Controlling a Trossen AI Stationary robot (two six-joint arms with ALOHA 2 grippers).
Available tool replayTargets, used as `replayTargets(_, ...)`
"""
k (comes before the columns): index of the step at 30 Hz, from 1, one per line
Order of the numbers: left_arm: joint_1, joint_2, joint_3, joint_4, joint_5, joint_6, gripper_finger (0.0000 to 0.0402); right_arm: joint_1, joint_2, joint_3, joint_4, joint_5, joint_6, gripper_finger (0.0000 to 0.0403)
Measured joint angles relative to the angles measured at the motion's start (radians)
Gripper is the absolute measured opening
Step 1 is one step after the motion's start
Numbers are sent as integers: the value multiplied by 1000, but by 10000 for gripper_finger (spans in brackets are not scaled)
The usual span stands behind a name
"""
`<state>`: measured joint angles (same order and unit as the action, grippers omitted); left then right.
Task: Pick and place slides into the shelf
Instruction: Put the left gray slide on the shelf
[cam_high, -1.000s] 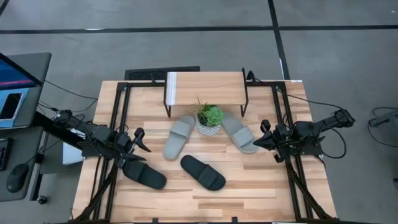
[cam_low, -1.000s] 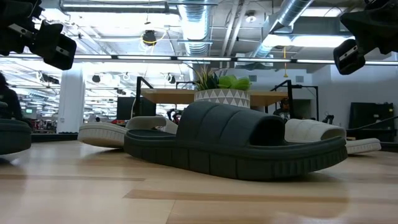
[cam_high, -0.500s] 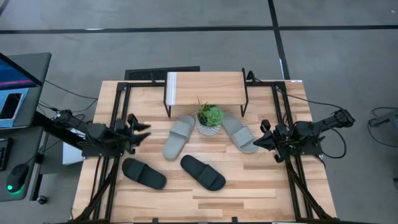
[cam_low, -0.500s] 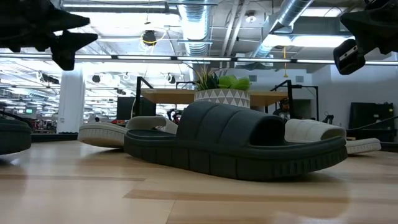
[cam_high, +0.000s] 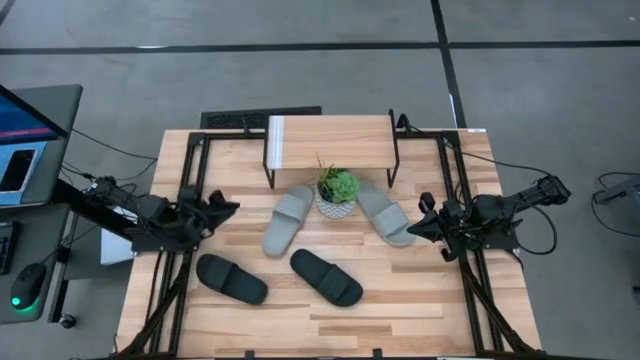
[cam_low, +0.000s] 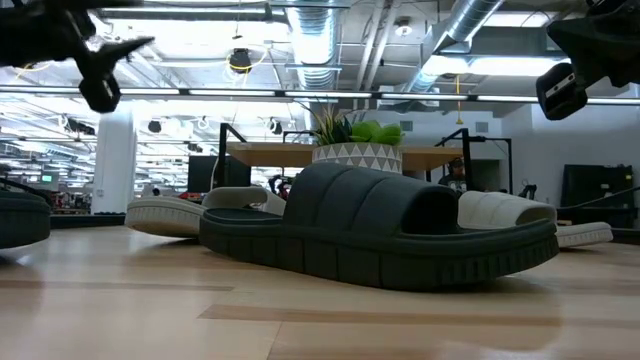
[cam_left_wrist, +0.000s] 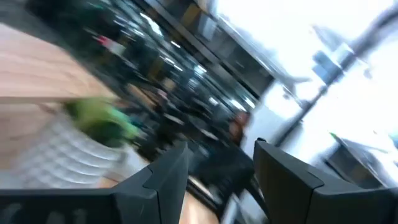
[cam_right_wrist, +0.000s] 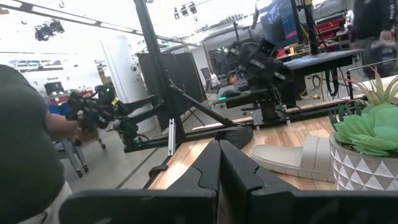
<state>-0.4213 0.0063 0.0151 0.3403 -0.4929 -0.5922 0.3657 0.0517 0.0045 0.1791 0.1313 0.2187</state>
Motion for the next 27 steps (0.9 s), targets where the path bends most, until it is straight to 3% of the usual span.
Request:
replayTargets(3,0,0,18,-50,71,36,171,0,0,0,0,0,0,0)
replayTargets(7,0,1,142,-291,79,29,171,0,0,0,0,0,0,0)
replayTargets(12,0,56,334,-499,-28,114,171,0,0,0,0,0,0,0)
replayTargets(19,0,263,515,-725,-192,162,171,0,0,0,0,0,0,0)
replayTargets(27,0,553,572,-693,-205,306,171,0,0,0,0,0,0,0)
